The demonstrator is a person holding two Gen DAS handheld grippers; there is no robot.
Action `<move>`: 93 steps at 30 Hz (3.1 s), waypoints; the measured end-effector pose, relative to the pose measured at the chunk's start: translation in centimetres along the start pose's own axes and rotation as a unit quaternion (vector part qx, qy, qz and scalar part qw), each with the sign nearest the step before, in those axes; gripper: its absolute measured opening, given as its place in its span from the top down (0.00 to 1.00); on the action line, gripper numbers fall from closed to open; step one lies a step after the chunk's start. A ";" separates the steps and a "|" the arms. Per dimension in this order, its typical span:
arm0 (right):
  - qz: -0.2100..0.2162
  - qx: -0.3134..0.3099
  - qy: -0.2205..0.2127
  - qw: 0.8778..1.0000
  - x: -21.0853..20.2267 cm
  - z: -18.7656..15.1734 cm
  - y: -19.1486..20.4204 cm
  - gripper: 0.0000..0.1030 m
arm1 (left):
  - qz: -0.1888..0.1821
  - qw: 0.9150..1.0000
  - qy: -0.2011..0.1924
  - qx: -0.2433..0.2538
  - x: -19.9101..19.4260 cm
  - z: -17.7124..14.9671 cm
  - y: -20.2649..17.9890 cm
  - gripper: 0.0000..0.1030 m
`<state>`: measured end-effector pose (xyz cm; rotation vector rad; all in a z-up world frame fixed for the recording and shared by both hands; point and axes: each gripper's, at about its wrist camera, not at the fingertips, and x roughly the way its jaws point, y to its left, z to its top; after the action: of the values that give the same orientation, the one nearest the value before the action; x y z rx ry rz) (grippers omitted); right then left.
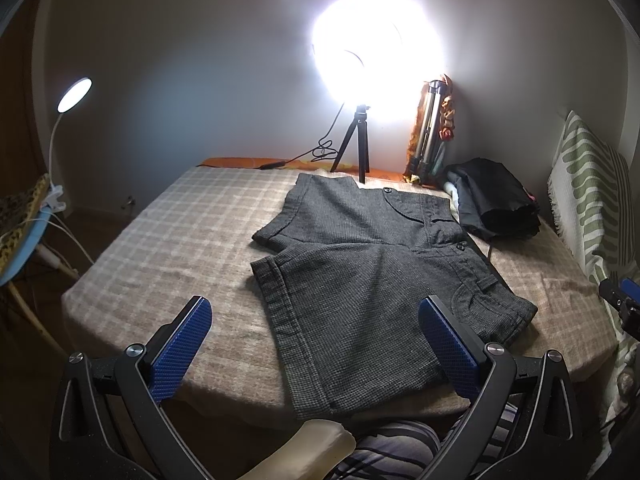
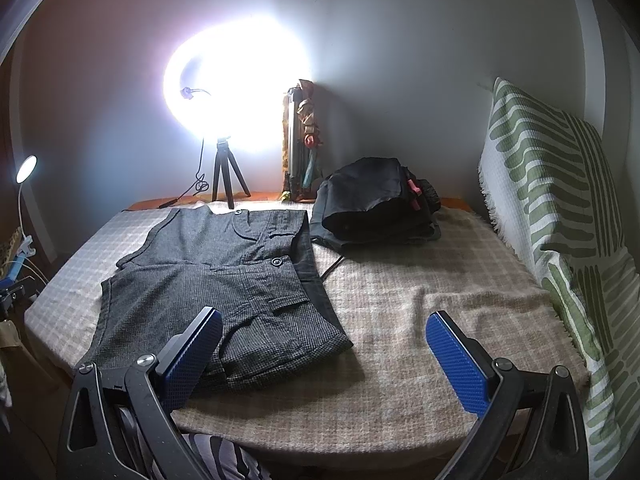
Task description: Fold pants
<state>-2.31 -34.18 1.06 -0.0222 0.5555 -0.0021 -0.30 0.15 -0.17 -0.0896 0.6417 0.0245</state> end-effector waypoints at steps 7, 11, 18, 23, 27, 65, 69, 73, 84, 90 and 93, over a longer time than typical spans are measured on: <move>-0.001 -0.002 -0.003 1.000 -0.2 0.0 0.0 0.00 | 0.001 1.000 0.000 0.001 0.0 0.0 0.0 0.00; -0.004 -0.006 -0.007 1.000 -0.3 0.0 0.2 0.00 | 0.007 1.000 -0.002 0.003 0.0 -0.1 0.1 0.00; -0.005 -0.004 -0.019 1.000 -0.4 0.0 0.1 0.00 | 0.009 1.000 -0.003 -0.003 0.1 -0.1 0.7 0.00; -0.012 -0.006 -0.028 1.000 -0.7 0.1 0.2 0.00 | 0.004 1.000 -0.001 -0.001 0.3 -0.2 0.9 0.00; -0.015 -0.006 -0.035 0.999 -0.9 0.3 0.1 0.00 | 0.003 1.000 0.000 0.006 0.4 -0.4 0.8 0.00; 0.164 -0.364 0.115 0.910 12.0 -7.0 4.5 0.34 | -0.109 0.937 0.173 0.283 6.3 -8.5 -2.3 0.65; 0.158 -0.392 0.125 0.898 13.4 -7.5 4.6 0.34 | -0.100 0.927 0.179 0.315 6.9 -9.6 -2.7 0.65; 0.166 -0.393 0.131 0.895 14.3 -7.4 4.8 0.33 | -0.088 0.924 0.181 0.325 8.1 -10.2 -2.7 0.65; 0.174 -0.424 0.132 0.879 14.4 -7.8 5.3 0.68 | -0.102 0.940 0.154 0.285 8.0 -8.3 -2.1 0.87; 0.159 -0.410 0.121 0.890 13.7 -6.7 5.4 0.79 | -0.094 0.950 0.107 0.278 6.4 -5.7 -2.2 0.88; 0.152 -0.400 0.097 0.899 12.7 -5.0 5.6 0.81 | -0.088 0.955 0.080 0.270 5.8 -3.4 -1.9 0.88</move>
<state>5.84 -28.79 -10.01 -0.7470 0.7244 0.5369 2.43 -2.10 -6.19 0.3844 0.7807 -0.3334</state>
